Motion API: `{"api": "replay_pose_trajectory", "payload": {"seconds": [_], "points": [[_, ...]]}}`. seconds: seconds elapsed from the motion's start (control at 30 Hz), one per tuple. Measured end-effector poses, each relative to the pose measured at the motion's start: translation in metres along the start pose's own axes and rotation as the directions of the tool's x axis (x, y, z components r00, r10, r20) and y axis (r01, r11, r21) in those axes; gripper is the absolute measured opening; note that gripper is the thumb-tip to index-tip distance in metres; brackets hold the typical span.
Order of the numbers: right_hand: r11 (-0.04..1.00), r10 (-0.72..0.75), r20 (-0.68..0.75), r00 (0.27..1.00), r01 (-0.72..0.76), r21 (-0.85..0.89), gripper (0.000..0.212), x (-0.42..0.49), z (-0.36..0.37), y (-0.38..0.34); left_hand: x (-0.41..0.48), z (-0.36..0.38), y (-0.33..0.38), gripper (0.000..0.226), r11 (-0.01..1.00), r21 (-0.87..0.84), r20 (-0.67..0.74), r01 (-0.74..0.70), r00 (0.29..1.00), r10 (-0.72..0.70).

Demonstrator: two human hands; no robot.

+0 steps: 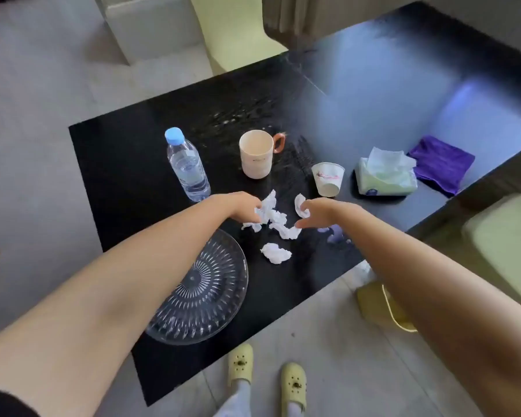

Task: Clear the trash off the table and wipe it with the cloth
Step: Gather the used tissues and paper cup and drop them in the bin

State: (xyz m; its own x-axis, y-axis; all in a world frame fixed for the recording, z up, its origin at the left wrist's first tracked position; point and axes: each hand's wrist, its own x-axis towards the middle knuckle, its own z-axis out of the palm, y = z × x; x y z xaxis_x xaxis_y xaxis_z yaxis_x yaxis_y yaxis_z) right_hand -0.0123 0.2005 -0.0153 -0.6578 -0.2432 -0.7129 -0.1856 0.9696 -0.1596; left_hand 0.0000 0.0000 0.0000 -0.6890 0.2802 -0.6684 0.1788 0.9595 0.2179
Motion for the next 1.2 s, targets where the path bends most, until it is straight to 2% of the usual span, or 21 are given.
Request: {"api": "replay_pose_trajectory", "payload": {"seconds": [0.1,0.2,0.33,0.47,0.57,0.7,0.77,0.9,0.97,1.13,1.2], "points": [[0.999,0.048,-0.111,0.993,-0.045,0.03,0.084,0.013,0.017,0.002,0.017,0.017,0.0,0.059,0.997,-0.05,-0.055,0.056,0.997,-0.059],[0.997,0.068,-0.19,0.979,-0.058,0.057,0.09,0.022,0.035,-0.004,0.033,0.037,0.002,0.06,0.992,-0.116,-0.145,0.046,0.987,-0.063],[0.995,0.055,-0.325,0.944,-0.026,0.092,0.076,0.033,0.054,-0.013,0.047,0.056,0.0,0.066,0.979,-0.202,-0.27,0.02,0.96,-0.076],[0.99,0.054,-0.442,0.896,0.01,0.141,0.065,0.039,0.069,-0.015,0.057,0.067,-0.004,0.067,0.955,-0.297,-0.337,-0.029,0.938,-0.077],[0.971,0.061,-0.449,0.891,0.052,0.234,0.069,0.043,0.072,-0.015,0.061,0.069,-0.003,0.063,0.926,-0.366,-0.358,-0.093,0.932,-0.048],[0.967,0.005,-0.48,0.877,0.119,0.227,0.032,0.046,0.072,-0.016,0.062,0.071,0.005,0.033,0.9,-0.41,-0.376,-0.149,0.926,-0.018],[0.96,-0.001,-0.491,0.871,0.139,0.245,0.021,0.045,0.071,-0.016,0.061,0.071,0.007,0.028,0.894,-0.42,-0.409,-0.155,0.912,-0.034],[0.855,0.114,-0.519,0.847,0.183,0.486,0.019,0.033,0.062,-0.016,0.055,0.063,0.005,0.025,0.859,-0.474,-0.462,-0.193,0.885,-0.056],[0.821,0.113,-0.529,0.841,0.221,0.527,0.019,0.023,0.059,-0.017,0.051,0.061,-0.002,0.024,0.842,-0.501,-0.463,-0.2,0.884,-0.065],[0.822,0.009,-0.463,0.887,0.257,0.508,0.019,-0.001,0.076,-0.033,0.041,0.061,-0.014,0.022,0.77,-0.615,-0.421,-0.173,0.897,-0.135],[0.896,-0.099,-0.415,0.904,0.262,0.358,0.026,-0.005,0.092,-0.04,0.037,0.063,-0.017,0.022,0.761,-0.628,-0.422,-0.164,0.893,-0.156]]}}
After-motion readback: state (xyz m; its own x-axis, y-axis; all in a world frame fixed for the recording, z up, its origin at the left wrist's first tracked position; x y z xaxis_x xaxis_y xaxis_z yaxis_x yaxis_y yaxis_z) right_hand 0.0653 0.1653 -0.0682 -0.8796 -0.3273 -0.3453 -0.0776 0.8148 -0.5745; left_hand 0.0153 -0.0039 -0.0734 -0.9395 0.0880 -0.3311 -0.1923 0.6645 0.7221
